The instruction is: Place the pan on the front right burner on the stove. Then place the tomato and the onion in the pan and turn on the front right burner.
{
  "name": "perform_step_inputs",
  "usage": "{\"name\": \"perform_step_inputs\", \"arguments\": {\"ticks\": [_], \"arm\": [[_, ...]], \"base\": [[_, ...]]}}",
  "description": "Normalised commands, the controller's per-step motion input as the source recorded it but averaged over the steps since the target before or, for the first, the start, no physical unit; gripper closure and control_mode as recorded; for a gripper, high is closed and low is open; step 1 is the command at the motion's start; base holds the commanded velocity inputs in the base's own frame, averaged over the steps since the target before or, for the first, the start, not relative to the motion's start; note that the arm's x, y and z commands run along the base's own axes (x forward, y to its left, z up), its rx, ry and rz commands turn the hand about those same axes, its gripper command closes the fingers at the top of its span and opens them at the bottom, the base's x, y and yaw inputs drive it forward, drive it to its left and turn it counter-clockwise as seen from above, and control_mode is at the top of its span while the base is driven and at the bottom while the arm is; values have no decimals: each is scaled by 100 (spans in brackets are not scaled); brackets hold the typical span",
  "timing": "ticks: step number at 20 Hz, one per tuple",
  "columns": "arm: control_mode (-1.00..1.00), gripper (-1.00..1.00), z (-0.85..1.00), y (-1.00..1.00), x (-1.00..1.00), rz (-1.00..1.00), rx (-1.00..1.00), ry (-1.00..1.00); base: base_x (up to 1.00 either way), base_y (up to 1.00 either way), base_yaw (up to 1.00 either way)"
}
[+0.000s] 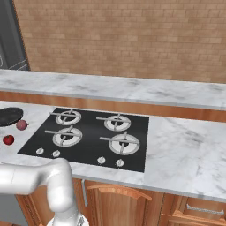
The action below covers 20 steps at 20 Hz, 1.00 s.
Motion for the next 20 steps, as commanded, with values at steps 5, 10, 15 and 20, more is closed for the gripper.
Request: {"name": "perform_step_inputs", "arguments": {"ticks": [5, 10, 15, 20], "arm": [[-100, -100, -30, 19, 16, 0, 0, 0], [-100, -100, -24, 25, 24, -1, 0, 2], [-100, -100, -26, 37, 39, -3, 0, 8], [-100, -100, -23, 34, 35, -4, 0, 6]], "base": [[0, 0, 0], [0, 0, 0], [0, 0, 0], [0, 0, 0]]}}
